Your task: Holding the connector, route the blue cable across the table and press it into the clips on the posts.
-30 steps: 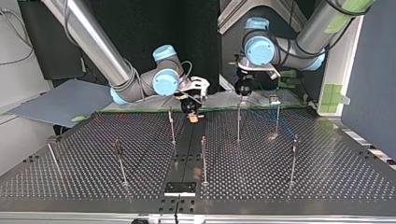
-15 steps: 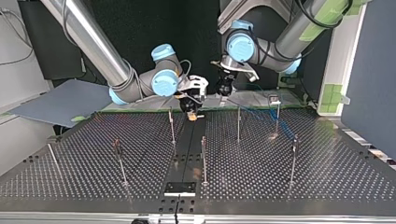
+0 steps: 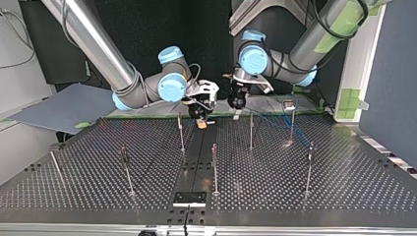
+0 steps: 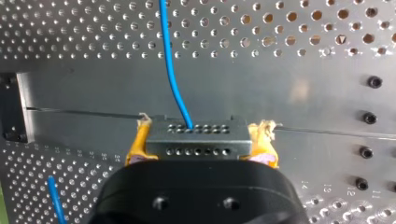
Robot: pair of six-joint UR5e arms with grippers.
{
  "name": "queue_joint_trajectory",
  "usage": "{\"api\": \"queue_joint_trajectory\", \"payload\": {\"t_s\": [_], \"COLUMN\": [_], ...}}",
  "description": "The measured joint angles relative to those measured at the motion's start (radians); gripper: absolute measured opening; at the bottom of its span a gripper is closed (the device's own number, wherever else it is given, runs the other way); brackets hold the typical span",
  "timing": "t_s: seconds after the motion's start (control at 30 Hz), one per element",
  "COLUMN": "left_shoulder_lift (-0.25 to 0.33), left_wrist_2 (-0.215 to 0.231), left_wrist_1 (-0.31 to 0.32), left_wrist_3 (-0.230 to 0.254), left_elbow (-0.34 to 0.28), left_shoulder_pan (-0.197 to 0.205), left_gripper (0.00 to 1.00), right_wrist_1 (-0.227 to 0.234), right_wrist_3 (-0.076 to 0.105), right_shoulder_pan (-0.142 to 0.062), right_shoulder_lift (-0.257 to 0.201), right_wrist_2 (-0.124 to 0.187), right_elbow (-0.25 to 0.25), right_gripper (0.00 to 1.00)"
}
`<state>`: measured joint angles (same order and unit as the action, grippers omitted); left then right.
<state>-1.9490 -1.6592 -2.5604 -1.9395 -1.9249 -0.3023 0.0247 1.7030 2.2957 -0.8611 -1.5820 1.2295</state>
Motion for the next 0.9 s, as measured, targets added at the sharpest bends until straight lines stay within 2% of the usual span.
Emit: {"api": "queue_joint_trajectory", "payload": {"t_s": [0.33,0.5,0.57,0.6,0.63,0.67,0.7,0.73,0.8,0.83,0.87,0.9], "left_shoulder_lift": [-0.071,-0.078,-0.078,-0.078,-0.078,-0.078,-0.078,-0.078,-0.077,-0.077,-0.077,-0.077], "left_wrist_2": [-0.006,-0.028,-0.039,-0.042,-0.045,-0.048,-0.05,-0.051,-0.055,-0.056,-0.057,-0.057], "left_wrist_1": [-0.028,-0.057,-0.066,-0.069,-0.071,-0.073,-0.074,-0.075,-0.075,-0.075,-0.074,-0.072], "left_wrist_3": [-0.001,0.029,0.043,0.05,0.056,0.064,0.068,0.072,0.077,0.078,0.079,0.08], "left_elbow": [0.077,0.091,0.092,0.092,0.092,0.092,0.092,0.092,0.092,0.092,0.092,0.092], "left_shoulder_pan": [0.006,0.002,-0.001,-0.002,-0.004,-0.007,-0.008,-0.01,-0.014,-0.016,-0.017,-0.018], "left_gripper": [0.98,0.98,0.77,0.77,0.65,0.48,0.48,0.37,0.37,0.13,0.0,0.0], "right_wrist_1": [0.002,0.003,0.003,0.003,0.003,0.003,0.003,0.003,0.004,0.004,0.004,0.004], "right_wrist_3": [0.0,0.0,0.0,0.0,0.001,0.0,0.0,0.0,0.001,0.001,0.001,0.001], "right_shoulder_pan": [0.0,-0.001,-0.001,-0.001,-0.001,-0.001,-0.002,-0.002,-0.002,-0.002,-0.002,-0.002], "right_shoulder_lift": [0.0,0.0,0.0,0.0,0.0,0.0,0.0,0.0,0.0,0.0,0.0,0.0], "right_wrist_2": [0.014,0.014,0.014,0.014,0.014,0.014,0.014,0.014,0.014,0.014,0.014,0.014], "right_elbow": [0.0,0.0,0.0,0.0,0.0,0.0,0.0,0.0,0.0,0.0,0.0,0.0], "right_gripper": [0.0,0.0,0.0,0.0,0.0,0.0,0.0,0.0,0.0,0.0,0.0,0.0]}}
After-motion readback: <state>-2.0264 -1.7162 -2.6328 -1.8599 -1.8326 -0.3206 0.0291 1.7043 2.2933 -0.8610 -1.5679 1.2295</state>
